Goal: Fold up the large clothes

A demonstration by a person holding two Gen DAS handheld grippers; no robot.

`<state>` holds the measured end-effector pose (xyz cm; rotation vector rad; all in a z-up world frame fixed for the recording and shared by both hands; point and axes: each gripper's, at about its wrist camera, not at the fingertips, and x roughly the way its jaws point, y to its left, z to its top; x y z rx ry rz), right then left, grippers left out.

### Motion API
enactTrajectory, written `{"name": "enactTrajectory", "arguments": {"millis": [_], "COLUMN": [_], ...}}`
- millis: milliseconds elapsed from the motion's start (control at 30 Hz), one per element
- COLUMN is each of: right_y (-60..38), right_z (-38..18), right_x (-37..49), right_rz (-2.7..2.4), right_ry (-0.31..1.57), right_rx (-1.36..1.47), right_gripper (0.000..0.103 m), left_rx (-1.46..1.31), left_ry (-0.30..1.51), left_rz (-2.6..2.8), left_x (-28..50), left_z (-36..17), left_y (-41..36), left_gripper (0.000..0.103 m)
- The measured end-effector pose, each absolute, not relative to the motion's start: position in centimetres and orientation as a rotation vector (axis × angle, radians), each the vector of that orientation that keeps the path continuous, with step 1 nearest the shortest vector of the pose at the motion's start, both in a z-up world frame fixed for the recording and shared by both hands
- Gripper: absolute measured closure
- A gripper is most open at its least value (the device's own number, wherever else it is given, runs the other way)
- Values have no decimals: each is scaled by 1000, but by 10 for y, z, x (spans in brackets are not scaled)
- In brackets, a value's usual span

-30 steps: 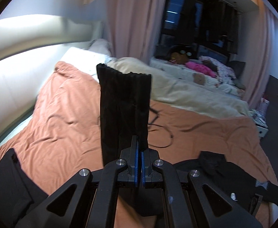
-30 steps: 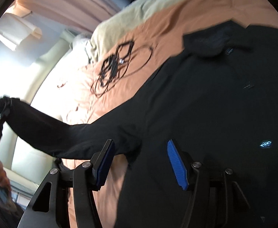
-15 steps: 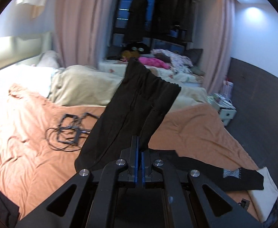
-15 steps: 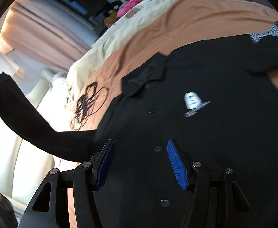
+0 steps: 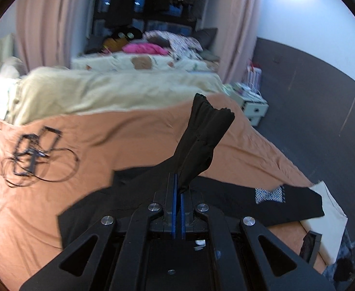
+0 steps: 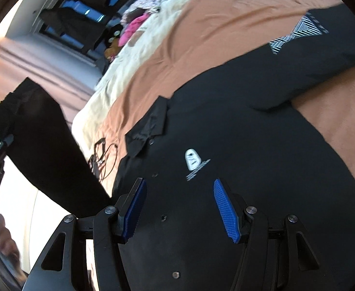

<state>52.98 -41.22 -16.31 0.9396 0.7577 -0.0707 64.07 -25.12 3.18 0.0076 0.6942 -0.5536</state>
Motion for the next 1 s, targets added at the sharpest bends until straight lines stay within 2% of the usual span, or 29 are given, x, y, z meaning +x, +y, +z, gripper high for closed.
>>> {"name": "enactTrajectory", "arguments": {"millis": [133,233,333,400,467,700,1000], "right_y": [-427,-441,-452,-457,-460,-451,-440], "right_z": [-170,-174,-176,-175,-176,-179,-205], "right_x": [521,514,507,503,502,515,538], "right_rz": [-97,-138,-177,-204,-223,-190,-174], "right_ry": [742,722,701,685,677,711,818], "right_rx": [1015,1068,1101,1108,1110,1086,1071], "right_gripper": [45,45,45,45,45,45,45], "left_rx": [-4,-64,-119,-78,-83,-100,-139], "left_ry": [773,932,1039,1006,984,910,892], "left_rz": [-621,-730,-777,-771,-767,-567,-329], "left_x": [650,656,654,644,637,624,592], "left_z": [-6,-44,-71,-71,-66,-44,-64], "left_y": [-291,-315,-322,-319,-307,-223,-121], "left_gripper": [98,98,70,35,25,25,25]}}
